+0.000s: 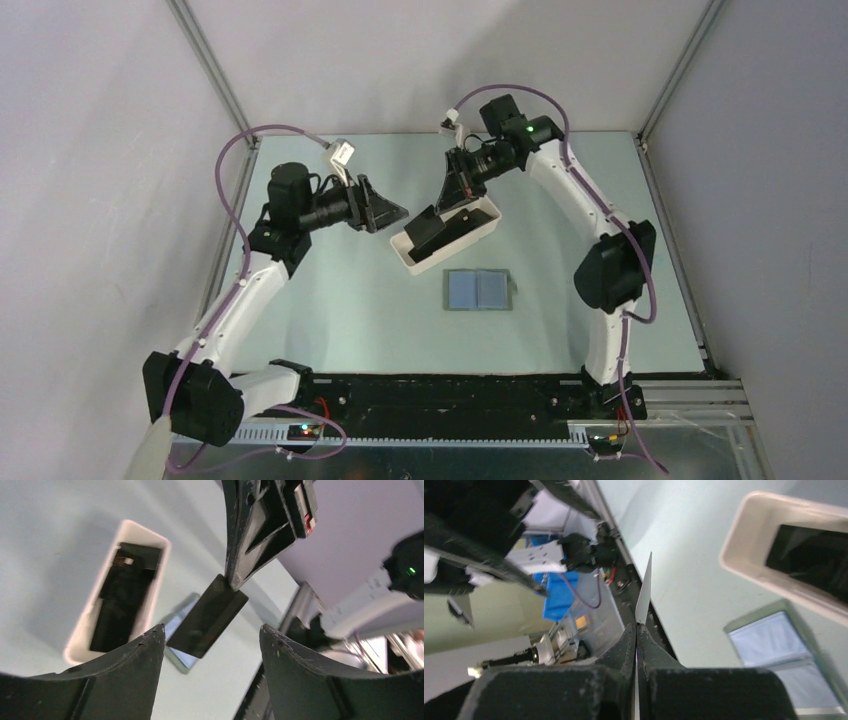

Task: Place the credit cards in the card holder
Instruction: Pick up the credit card from the storage box.

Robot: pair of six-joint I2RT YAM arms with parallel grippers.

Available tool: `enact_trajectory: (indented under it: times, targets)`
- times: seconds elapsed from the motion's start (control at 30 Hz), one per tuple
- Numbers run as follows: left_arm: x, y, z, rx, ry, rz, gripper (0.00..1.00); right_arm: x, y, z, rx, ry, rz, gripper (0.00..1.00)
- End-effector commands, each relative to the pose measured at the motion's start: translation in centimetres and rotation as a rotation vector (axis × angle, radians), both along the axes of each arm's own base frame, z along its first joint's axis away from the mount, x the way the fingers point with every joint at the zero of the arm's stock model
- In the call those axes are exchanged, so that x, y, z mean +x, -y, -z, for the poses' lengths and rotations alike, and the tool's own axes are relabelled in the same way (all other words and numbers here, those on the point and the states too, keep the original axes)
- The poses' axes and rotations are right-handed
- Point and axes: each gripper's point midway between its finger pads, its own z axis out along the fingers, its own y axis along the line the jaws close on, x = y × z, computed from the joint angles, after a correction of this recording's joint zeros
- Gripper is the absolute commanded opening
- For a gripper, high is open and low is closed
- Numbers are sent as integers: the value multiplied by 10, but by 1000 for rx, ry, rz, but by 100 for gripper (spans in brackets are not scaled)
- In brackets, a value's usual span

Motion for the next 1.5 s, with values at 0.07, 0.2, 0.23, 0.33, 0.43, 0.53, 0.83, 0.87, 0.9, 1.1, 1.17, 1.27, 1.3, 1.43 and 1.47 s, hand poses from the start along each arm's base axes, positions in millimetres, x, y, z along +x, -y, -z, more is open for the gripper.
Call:
enact_trajectory:
  times: [0.07,0.2,0.23,0.33,0.43,0.53,0.83,0.87,0.9,1.1,1.17,1.27,1.3,1.43,1.47]
  targets:
    - [-63,19,-27,-99,-5,318,74,-93,12,-64,100,10,-194,0]
    - [-95,30,-31,-136,-59,431,75,-123,19,-66,105,0,-224,0]
    - [-103,35,-30,-142,-78,467,75,-129,20,-61,100,-30,-222,0]
    - [-122,48,-23,-146,-133,533,74,-135,23,-64,122,-13,-214,0]
    - [-135,62,-18,-134,-155,567,73,-137,23,-65,130,-12,-216,0]
    - [-142,70,-18,-135,-172,596,71,-136,22,-67,137,-1,-219,0]
    - [-147,83,-20,-140,-230,634,9,-124,18,-66,109,-7,-174,0]
    - [-145,84,-19,-138,-228,618,2,-121,18,-65,101,-3,-161,0]
    - [-143,84,-20,-138,-223,607,1,-118,17,-65,96,-2,-144,0]
    - [-112,79,-32,-150,-150,357,0,-83,30,-68,93,37,82,45]
    - [-96,73,-42,-187,-120,226,0,-79,38,-77,184,43,139,62]
    - [-86,67,-64,-309,-81,125,0,-82,48,-102,356,88,163,76]
    - [-85,64,-72,-339,-65,99,0,-85,48,-93,360,20,179,76]
    - [-87,64,-90,-449,-61,103,0,-101,37,-96,404,-21,103,69]
    - [-87,65,-94,-469,-64,112,0,-103,33,-100,421,-17,88,68]
